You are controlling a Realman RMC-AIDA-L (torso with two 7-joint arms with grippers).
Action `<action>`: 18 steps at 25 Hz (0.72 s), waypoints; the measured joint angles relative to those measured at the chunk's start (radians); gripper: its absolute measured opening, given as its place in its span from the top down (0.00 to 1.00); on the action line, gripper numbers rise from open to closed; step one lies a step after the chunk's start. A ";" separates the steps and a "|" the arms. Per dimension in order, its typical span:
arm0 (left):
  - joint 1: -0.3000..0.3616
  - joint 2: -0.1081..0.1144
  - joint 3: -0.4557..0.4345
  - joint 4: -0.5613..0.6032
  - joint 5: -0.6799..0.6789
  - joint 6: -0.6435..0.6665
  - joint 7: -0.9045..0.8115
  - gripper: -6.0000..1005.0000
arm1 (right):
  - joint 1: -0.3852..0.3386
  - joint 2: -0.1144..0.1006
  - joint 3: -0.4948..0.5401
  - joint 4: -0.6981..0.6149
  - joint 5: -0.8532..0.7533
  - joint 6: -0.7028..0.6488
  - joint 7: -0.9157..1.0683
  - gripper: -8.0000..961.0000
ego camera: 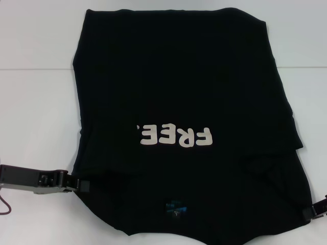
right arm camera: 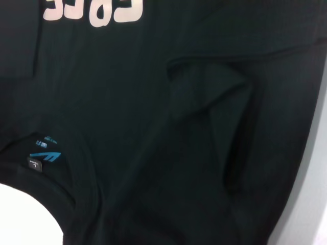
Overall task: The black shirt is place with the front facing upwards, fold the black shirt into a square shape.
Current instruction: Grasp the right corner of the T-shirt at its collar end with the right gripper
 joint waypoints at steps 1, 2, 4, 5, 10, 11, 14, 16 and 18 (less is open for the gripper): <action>0.000 0.000 0.000 0.000 0.000 0.000 0.000 0.96 | 0.001 0.000 -0.001 0.000 0.000 0.000 0.000 0.61; -0.001 0.000 0.000 0.000 0.000 0.000 0.001 0.96 | 0.001 0.000 -0.001 0.000 0.000 0.000 0.001 0.65; -0.001 0.000 0.000 0.000 0.000 0.000 0.002 0.96 | 0.001 0.000 -0.001 -0.002 -0.001 -0.001 0.004 0.74; -0.001 0.000 0.000 0.000 -0.001 0.000 0.002 0.96 | 0.001 0.000 -0.001 -0.003 -0.001 -0.001 0.004 0.76; -0.001 0.000 0.000 -0.001 -0.002 0.000 0.002 0.96 | 0.003 -0.004 0.000 0.003 -0.001 -0.001 0.006 0.87; -0.001 0.000 0.000 -0.001 -0.002 0.000 0.002 0.96 | 0.003 -0.004 0.000 0.004 -0.001 -0.001 0.006 0.89; 0.000 0.000 0.000 0.000 -0.003 0.000 0.003 0.96 | 0.004 -0.007 0.000 0.003 -0.001 0.000 0.007 0.95; 0.001 0.000 0.000 0.001 -0.006 0.000 0.003 0.96 | 0.005 -0.008 0.000 0.001 -0.001 -0.001 0.008 0.97; 0.002 0.000 0.000 0.001 -0.011 0.001 0.004 0.96 | 0.006 -0.009 0.001 -0.001 -0.001 -0.003 0.009 0.97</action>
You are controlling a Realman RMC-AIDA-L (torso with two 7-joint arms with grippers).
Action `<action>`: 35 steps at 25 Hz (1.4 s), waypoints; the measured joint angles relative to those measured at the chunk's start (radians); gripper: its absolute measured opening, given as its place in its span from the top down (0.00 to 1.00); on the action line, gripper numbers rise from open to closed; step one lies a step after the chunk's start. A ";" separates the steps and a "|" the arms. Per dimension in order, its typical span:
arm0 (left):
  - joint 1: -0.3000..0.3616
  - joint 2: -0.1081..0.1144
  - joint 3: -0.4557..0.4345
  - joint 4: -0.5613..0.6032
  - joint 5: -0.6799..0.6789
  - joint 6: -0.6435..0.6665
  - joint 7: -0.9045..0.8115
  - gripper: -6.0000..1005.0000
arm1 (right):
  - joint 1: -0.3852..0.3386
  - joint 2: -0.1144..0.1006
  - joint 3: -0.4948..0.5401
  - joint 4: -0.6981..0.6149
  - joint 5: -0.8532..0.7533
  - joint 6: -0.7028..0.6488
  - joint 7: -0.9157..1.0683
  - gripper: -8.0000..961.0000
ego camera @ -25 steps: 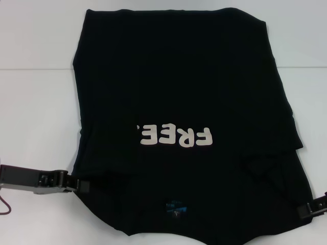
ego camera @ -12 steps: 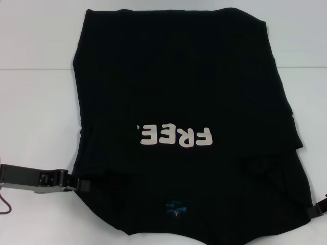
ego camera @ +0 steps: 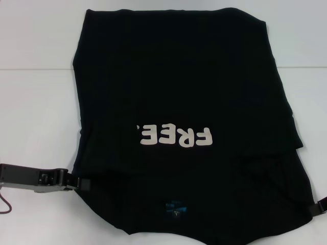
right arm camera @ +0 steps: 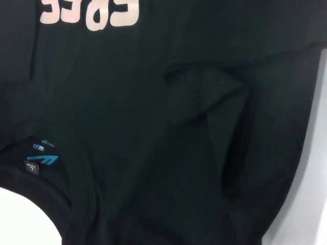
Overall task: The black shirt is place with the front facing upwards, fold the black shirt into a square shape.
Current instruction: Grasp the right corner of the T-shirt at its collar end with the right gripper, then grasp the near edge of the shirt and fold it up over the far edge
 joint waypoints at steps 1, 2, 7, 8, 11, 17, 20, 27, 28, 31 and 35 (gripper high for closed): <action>0.001 0.000 0.000 0.000 -0.004 0.002 0.001 0.96 | 0.001 -0.001 0.001 -0.001 0.000 -0.003 0.000 0.97; 0.001 0.000 0.000 0.000 -0.006 0.005 0.002 0.96 | 0.003 -0.002 0.001 -0.001 0.000 -0.006 0.000 0.97; -0.006 0.009 0.000 -0.005 -0.008 0.050 0.009 0.96 | 0.015 -0.014 0.005 -0.006 0.001 -0.050 0.000 0.97; -0.008 0.010 0.000 -0.006 -0.008 0.063 0.011 0.96 | 0.018 -0.016 0.006 -0.009 0.002 -0.063 0.000 0.97; -0.009 0.010 0.001 -0.007 -0.002 0.090 0.018 0.96 | 0.020 -0.021 0.005 -0.027 0.002 -0.102 -0.007 0.97; 0.004 0.013 0.003 -0.017 0.024 0.162 0.035 0.96 | 0.007 -0.037 0.000 -0.038 -0.013 -0.178 -0.044 0.97; 0.008 0.014 -0.007 -0.023 0.032 0.167 0.044 0.96 | -0.002 -0.040 0.006 -0.047 -0.023 -0.183 -0.052 0.97; -0.004 0.014 -0.001 -0.036 0.034 0.134 0.037 0.95 | -0.004 -0.041 0.026 -0.071 -0.023 -0.121 -0.004 0.97; -0.004 0.014 -0.002 -0.036 0.034 0.133 0.037 0.95 | -0.005 -0.042 0.027 -0.083 -0.024 -0.120 0.006 0.97; -0.004 0.014 -0.006 -0.036 0.034 0.132 0.039 0.95 | -0.009 -0.042 0.025 -0.105 -0.026 -0.119 0.025 0.97; -0.004 0.015 -0.005 -0.036 0.031 0.121 0.044 0.95 | -0.010 -0.043 0.015 -0.107 -0.063 -0.124 0.032 0.89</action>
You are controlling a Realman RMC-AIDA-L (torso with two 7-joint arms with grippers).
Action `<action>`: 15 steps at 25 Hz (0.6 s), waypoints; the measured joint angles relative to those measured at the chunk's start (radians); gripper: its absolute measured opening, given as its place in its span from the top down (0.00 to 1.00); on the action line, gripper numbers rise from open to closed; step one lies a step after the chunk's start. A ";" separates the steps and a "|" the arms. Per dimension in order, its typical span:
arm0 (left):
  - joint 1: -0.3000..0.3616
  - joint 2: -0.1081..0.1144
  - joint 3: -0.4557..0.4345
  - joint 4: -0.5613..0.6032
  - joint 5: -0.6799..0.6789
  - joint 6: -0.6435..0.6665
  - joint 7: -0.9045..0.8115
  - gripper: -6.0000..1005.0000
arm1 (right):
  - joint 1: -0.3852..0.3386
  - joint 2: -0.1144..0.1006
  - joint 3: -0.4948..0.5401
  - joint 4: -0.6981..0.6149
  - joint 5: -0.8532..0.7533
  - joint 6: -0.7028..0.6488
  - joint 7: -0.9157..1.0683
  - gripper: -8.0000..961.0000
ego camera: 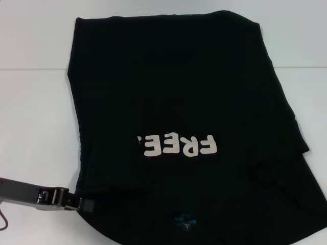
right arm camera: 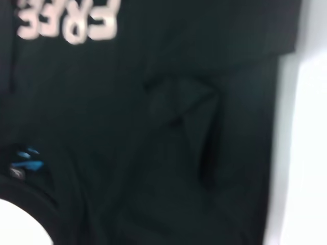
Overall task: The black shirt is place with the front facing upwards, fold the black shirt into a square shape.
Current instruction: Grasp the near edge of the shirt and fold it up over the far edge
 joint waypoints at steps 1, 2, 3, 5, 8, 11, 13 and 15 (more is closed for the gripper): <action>0.000 0.000 0.001 0.000 -0.001 -0.003 0.000 0.95 | 0.000 0.000 0.000 0.000 -0.014 0.002 0.000 0.86; 0.000 -0.001 0.001 0.000 -0.003 -0.005 0.000 0.95 | 0.000 0.002 0.001 -0.001 -0.022 0.004 -0.002 0.83; 0.000 -0.001 0.001 0.000 -0.004 -0.005 0.000 0.95 | 0.000 0.003 0.002 -0.001 -0.026 0.007 -0.003 0.75; 0.001 -0.001 0.000 0.000 -0.005 -0.006 0.001 0.95 | 0.000 0.004 0.005 -0.001 -0.028 0.010 -0.006 0.59; 0.001 -0.001 0.000 0.000 -0.005 -0.008 0.001 0.95 | 0.000 0.007 0.007 0.000 -0.028 0.021 -0.008 0.44; 0.000 -0.001 0.001 0.000 -0.005 -0.012 0.001 0.95 | 0.000 0.012 0.002 0.005 -0.028 0.038 -0.012 0.34; 0.001 -0.001 0.002 -0.001 -0.005 -0.013 0.001 0.95 | 0.001 0.017 0.000 0.008 -0.027 0.046 -0.015 0.34; 0.001 -0.002 0.001 -0.001 -0.006 -0.014 0.001 0.95 | 0.002 0.023 -0.001 0.009 -0.027 0.051 -0.018 0.35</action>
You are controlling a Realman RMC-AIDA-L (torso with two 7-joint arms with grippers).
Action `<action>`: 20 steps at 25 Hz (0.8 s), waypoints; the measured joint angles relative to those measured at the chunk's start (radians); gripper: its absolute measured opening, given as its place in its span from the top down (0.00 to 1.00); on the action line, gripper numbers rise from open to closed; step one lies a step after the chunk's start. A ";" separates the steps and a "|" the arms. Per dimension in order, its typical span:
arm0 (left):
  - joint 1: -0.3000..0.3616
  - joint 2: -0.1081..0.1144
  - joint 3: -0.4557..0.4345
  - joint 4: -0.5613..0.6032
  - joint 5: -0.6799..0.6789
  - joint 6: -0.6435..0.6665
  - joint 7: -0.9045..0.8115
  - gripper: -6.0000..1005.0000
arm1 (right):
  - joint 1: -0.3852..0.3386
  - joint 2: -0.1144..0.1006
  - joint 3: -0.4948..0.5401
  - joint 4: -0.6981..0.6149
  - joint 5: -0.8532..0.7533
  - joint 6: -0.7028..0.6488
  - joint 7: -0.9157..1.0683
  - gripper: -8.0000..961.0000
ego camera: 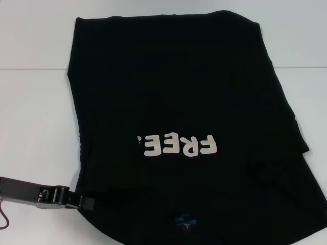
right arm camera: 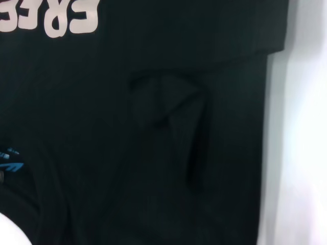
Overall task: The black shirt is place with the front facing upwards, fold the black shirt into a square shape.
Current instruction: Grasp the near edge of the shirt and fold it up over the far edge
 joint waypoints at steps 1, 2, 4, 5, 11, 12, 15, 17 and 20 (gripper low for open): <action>0.000 0.000 0.000 0.000 0.000 0.000 0.000 0.95 | 0.001 0.002 0.000 0.000 0.000 0.004 -0.001 0.35; 0.000 0.000 0.000 0.000 0.000 -0.001 0.000 0.95 | 0.001 0.004 0.000 0.000 0.000 0.007 -0.003 0.35; 0.000 0.000 0.000 0.000 0.000 -0.002 0.000 0.95 | 0.002 0.007 -0.001 0.002 -0.001 0.013 -0.006 0.35; -0.001 -0.001 0.000 0.000 0.000 -0.002 0.000 0.95 | 0.002 0.009 -0.001 0.003 -0.001 0.013 -0.007 0.35; -0.002 -0.001 0.001 0.000 0.000 -0.002 0.000 0.95 | 0.005 0.016 -0.013 0.003 -0.001 0.023 -0.006 0.35; -0.003 -0.001 0.001 0.000 0.000 -0.002 0.001 0.95 | 0.005 0.016 -0.017 0.004 -0.001 0.025 -0.006 0.35; -0.004 -0.001 0.001 0.000 0.000 -0.002 0.001 0.95 | 0.006 0.018 -0.031 0.011 -0.001 0.035 -0.001 0.35; -0.005 -0.001 0.002 0.000 0.000 -0.002 0.001 0.95 | 0.006 0.019 -0.037 0.018 -0.001 0.040 0.001 0.35; -0.005 -0.001 0.002 0.000 0.000 -0.003 0.001 0.95 | 0.007 0.021 -0.038 0.024 -0.001 0.043 0.002 0.35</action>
